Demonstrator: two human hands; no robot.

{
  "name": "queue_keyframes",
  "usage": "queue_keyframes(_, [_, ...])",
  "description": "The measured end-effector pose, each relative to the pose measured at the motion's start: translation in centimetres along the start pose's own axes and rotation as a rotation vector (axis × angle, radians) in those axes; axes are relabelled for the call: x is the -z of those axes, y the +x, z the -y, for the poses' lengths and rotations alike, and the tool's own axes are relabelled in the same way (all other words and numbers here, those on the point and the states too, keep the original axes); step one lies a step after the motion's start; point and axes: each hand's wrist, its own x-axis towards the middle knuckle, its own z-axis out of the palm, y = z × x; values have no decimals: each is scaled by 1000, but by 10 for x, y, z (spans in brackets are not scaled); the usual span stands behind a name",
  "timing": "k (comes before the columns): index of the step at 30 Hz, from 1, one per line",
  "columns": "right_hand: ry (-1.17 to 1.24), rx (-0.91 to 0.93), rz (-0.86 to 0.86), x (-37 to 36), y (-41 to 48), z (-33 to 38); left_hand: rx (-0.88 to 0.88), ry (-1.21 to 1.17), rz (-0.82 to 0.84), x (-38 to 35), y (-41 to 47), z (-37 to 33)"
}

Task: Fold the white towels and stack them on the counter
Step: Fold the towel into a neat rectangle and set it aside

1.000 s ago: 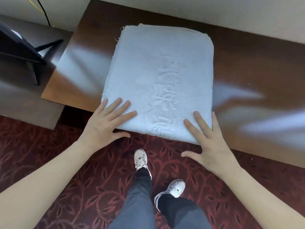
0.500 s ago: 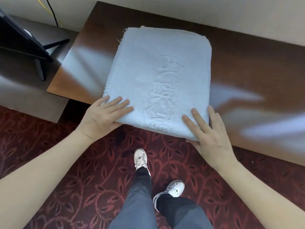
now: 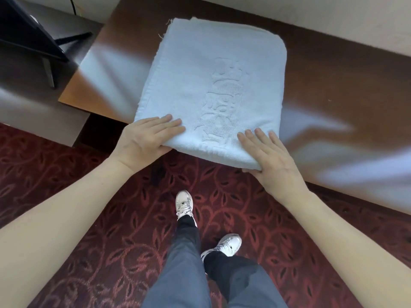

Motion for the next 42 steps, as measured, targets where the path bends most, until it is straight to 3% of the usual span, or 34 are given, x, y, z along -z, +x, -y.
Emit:
queue_keyframes(9, [263, -209, 168, 34, 19, -10, 179, -206, 178, 31, 27, 13])
queue_keyframes(20, [328, -362, 359, 88, 71, -34, 204, -252, 284, 48, 93, 48])
queue_keyframes(30, [352, -432, 553, 150, 152, -65, 158, -238, 498, 39, 184, 110])
queue_keyframes(42, [625, -466, 722, 174, 251, -132, 232, -402, 652, 2, 256, 166])
